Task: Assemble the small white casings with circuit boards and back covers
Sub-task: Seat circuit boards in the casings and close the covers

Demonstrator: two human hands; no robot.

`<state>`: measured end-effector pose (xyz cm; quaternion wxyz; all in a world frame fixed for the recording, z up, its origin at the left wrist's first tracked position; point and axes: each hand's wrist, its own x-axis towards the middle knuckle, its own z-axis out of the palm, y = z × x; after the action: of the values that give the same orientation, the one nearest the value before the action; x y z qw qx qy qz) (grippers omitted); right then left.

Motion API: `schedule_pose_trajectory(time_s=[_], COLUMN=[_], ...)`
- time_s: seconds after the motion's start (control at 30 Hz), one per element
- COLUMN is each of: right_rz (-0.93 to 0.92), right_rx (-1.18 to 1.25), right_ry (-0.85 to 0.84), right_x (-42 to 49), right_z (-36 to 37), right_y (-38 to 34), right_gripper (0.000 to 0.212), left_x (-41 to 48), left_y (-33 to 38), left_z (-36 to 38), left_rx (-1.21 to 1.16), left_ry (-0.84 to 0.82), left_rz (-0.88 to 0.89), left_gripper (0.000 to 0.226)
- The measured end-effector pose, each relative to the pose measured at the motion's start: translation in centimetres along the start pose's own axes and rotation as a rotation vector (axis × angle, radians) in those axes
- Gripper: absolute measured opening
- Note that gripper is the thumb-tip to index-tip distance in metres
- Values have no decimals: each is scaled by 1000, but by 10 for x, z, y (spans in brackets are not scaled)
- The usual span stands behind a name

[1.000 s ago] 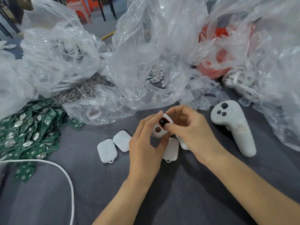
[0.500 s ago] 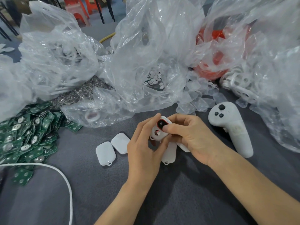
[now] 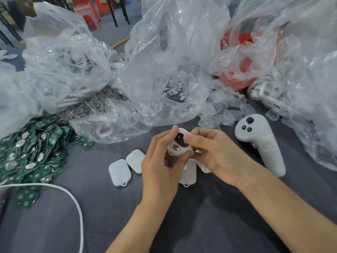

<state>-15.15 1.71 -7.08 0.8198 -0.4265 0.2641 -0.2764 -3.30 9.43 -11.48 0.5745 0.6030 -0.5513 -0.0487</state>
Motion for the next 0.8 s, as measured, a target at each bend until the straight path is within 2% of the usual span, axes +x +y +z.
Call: schedule_pose_trajectory(time_s=[0.17,0.27,0.37,0.47,0.53,0.6,0.67,0.73,0.8], right_rz=[-66,-267,-579,-847,-926,-897,-782,-663,-691], right_rx=[-104,-444,-867,-1276,-1392,-1429,-1419,-1222,-1001], right_ry=[-12,113,246,232,202,179,147,203,377], right_x=[-1,-1,2,4,6,7,6,3,6], right_z=[-2,-2,-6,-7,-6,-4,-3,1,6], right_y=[-3,-2,1,14,22,24,24,16,-4], right_gripper=[15,15,10,9,8,8,9,7,7], left_x=[-2,-1,1,7,11,14,15,16,18], left_y=[3,5,6,3,-1,-2,-3,-5,-6], left_z=[0,0,0,-1,-2,-3,-3,-2,-2], left_rx=[-23,-129,-426,-696,-810,-831,-821,-850,-897], left_ry=[0,-61,-173,-202,-158,-133,-87,-10,53], left_rz=[-61,-184,-395,-560,-673,-722,-737,-754,-791], left_gripper=[55,61,59,49,52,44,29,25,22])
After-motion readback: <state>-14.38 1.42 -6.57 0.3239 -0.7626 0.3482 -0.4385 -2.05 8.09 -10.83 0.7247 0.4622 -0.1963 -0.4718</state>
